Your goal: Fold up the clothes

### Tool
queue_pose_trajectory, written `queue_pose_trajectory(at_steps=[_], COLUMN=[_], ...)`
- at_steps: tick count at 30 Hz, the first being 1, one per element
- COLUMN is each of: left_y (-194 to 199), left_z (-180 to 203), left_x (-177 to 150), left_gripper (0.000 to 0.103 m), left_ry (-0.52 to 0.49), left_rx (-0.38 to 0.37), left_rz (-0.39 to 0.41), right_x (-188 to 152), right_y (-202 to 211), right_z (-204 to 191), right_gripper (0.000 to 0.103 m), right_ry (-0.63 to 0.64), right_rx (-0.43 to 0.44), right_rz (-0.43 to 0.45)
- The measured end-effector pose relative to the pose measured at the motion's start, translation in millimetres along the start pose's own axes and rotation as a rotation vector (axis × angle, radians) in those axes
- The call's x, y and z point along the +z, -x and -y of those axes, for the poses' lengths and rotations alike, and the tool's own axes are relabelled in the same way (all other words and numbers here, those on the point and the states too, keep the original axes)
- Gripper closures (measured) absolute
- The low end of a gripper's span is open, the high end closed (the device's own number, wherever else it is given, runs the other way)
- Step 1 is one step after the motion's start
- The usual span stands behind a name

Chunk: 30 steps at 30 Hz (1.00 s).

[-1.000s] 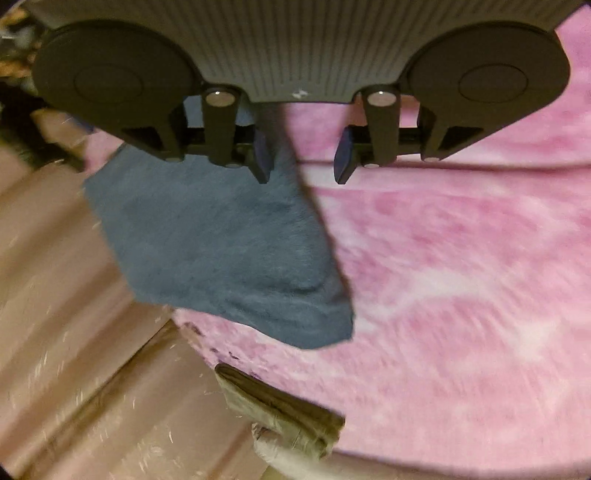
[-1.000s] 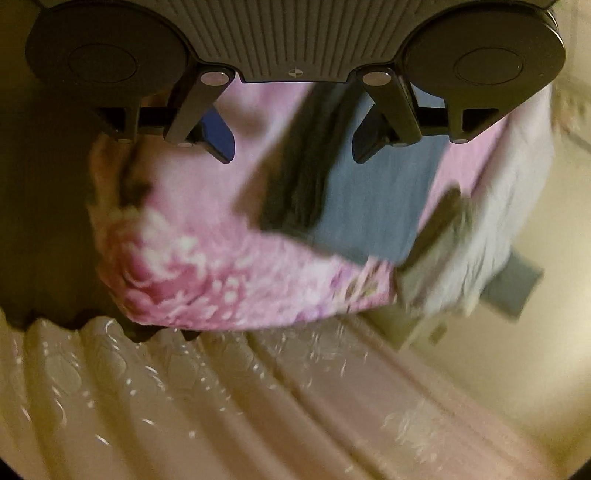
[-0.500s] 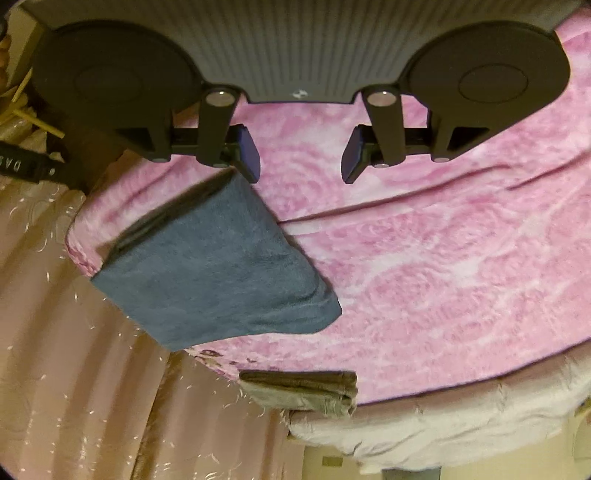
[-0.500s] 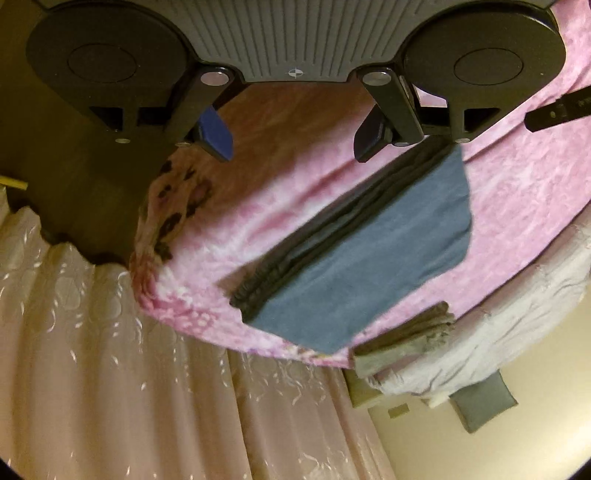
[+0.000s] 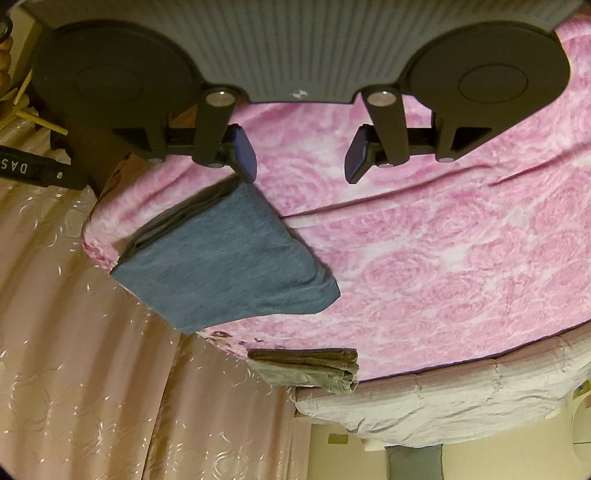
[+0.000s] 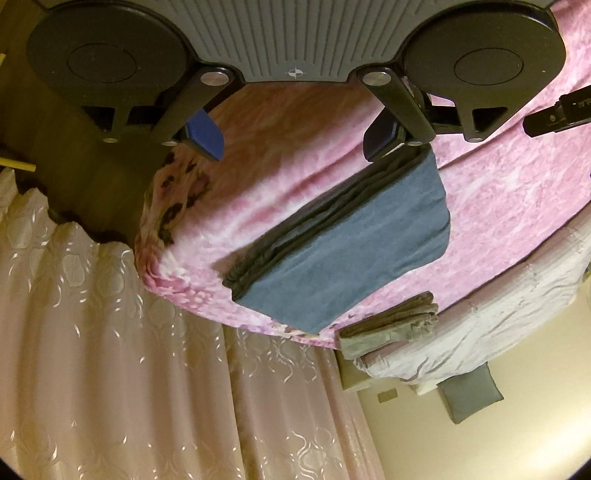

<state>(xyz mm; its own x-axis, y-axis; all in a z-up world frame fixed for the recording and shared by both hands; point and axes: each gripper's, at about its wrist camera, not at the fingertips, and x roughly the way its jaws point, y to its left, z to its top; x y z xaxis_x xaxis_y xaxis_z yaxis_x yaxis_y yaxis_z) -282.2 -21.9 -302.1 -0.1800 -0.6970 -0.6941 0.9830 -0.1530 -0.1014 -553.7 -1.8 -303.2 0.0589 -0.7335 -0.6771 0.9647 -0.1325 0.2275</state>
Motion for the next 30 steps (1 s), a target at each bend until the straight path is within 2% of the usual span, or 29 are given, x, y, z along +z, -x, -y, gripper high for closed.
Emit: queue_pose_trajectory(at_steps=[10, 14, 18, 21, 24, 28, 30], left_y=[-59, -95, -137, -166, -188, -198, -200], left_z=[-33, -54, -80, -95, -110, -122, -127], left_x=[-15, -10, 18, 51, 85, 125, 143], left_gripper=[0.053, 0.055, 0.065, 0.07, 0.071, 0.071, 0.068], left_ry=[0.064, 0.096, 0.104, 0.053, 0.021, 0.052, 0.084], left_rx=[-0.007, -0.049, -0.135, -0.193, -0.214, -0.247, -0.28], left_rz=[-0.096, -0.108, -0.091, -0.095, -0.163, -0.294, -0.363], right_x=[-11, -10, 1, 13, 29, 53, 61], right_y=[-48, -76, -106, -126, -138, -132, -121], right_z=[10, 10, -1, -9, -15, -20, -19], right_gripper=[0.018, 0.018, 0.018, 0.018, 0.018, 0.018, 0.018], right_ry=[-0.064, -0.11, -0.122, -0.173, -0.253, -0.326, -0.407], right_rx=[-0.005, 0.024, 0.026, -0.005, -0.022, -0.066, -0.074], right_rz=[-0.055, -0.044, 0.014, 0.031, -0.014, -0.12, -0.155])
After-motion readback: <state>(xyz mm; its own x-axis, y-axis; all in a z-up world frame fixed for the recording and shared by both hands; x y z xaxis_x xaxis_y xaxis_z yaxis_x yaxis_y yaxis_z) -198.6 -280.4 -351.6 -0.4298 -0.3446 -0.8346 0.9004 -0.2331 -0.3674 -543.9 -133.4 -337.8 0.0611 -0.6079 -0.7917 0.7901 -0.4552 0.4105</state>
